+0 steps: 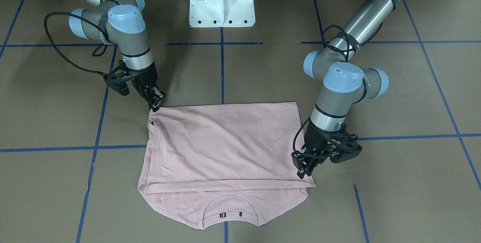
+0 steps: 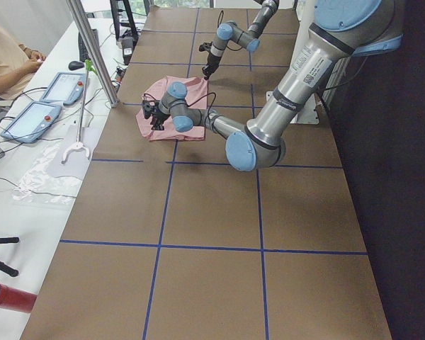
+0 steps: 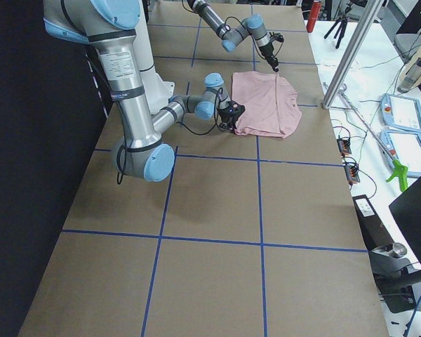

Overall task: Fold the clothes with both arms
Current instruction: 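Drag the folded shirt corner with the right gripper away from the left gripper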

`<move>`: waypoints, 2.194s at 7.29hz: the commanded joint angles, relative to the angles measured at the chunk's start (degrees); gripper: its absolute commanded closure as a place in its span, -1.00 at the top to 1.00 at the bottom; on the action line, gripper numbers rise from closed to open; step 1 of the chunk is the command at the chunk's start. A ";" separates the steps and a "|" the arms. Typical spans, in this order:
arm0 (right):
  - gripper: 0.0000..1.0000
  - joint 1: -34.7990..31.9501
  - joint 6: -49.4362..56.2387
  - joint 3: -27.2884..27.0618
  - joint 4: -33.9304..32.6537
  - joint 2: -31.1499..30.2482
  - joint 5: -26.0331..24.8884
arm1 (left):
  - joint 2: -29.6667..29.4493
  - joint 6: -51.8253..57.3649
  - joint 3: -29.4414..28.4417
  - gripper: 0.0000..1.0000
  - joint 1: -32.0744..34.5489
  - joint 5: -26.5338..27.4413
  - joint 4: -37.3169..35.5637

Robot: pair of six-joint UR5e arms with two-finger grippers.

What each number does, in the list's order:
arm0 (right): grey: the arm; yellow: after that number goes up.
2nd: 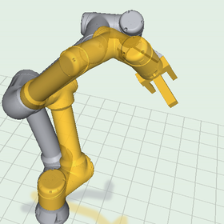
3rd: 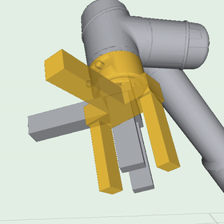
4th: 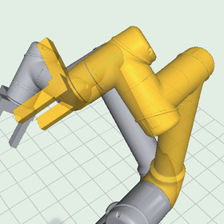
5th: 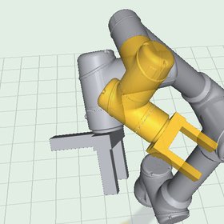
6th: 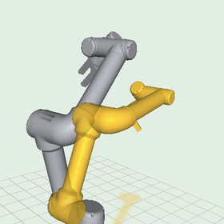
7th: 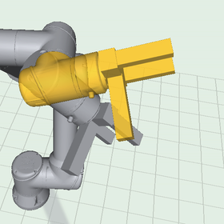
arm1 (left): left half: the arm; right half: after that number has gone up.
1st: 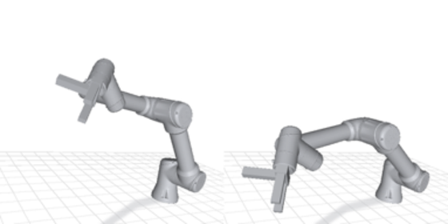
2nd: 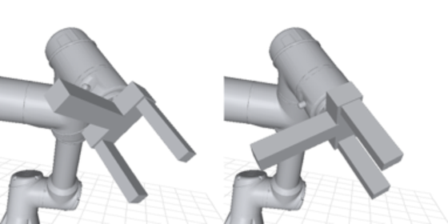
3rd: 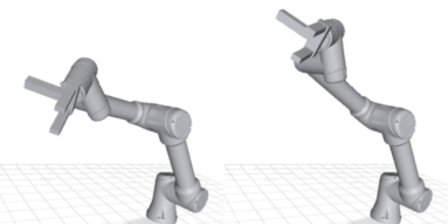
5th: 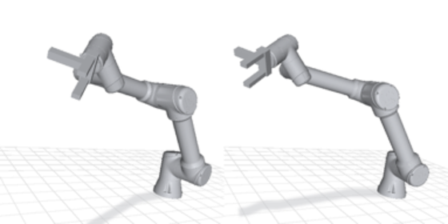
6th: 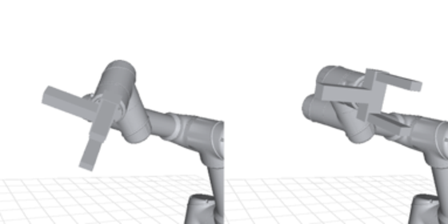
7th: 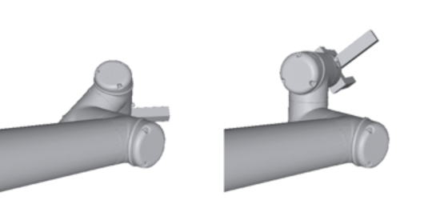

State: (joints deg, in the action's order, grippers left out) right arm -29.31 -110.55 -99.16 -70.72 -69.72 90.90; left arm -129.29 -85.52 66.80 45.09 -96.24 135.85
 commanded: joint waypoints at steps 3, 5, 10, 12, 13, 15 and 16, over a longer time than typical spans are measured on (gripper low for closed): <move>-1.00 2.92 -0.10 -18.46 -8.86 -7.87 4.62 | -0.08 -0.79 0.44 -0.29 0.00 0.00 0.03; -1.00 7.32 -0.71 -27.28 -16.79 -12.36 19.30 | 0.01 -2.63 3.41 -0.29 0.00 -0.52 0.03; 1.00 14.92 -2.04 -30.29 -18.13 -14.04 25.90 | 12.08 -5.60 24.71 -0.29 -0.79 -12.46 -2.68; 1.00 3.71 -1.60 -32.84 -18.05 -13.87 26.25 | 17.73 -10.80 37.47 0.00 -8.30 -13.19 -11.87; 1.00 -2.36 -0.90 -32.50 -17.87 -13.17 27.04 | 18.37 -12.12 39.88 0.15 -12.61 -9.70 -17.75; 1.00 -9.16 0.42 -29.09 -17.35 -10.89 24.86 | 18.64 -14.13 39.90 0.28 -18.78 -3.45 -25.95; 1.00 -10.32 0.51 -28.64 -17.26 -10.62 23.89 | 17.94 -14.67 39.29 0.28 -20.72 -3.17 -27.99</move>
State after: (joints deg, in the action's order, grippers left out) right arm -36.92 -110.37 -128.88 -88.20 -81.18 116.06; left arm -110.93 -99.05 106.36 27.43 -101.07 111.61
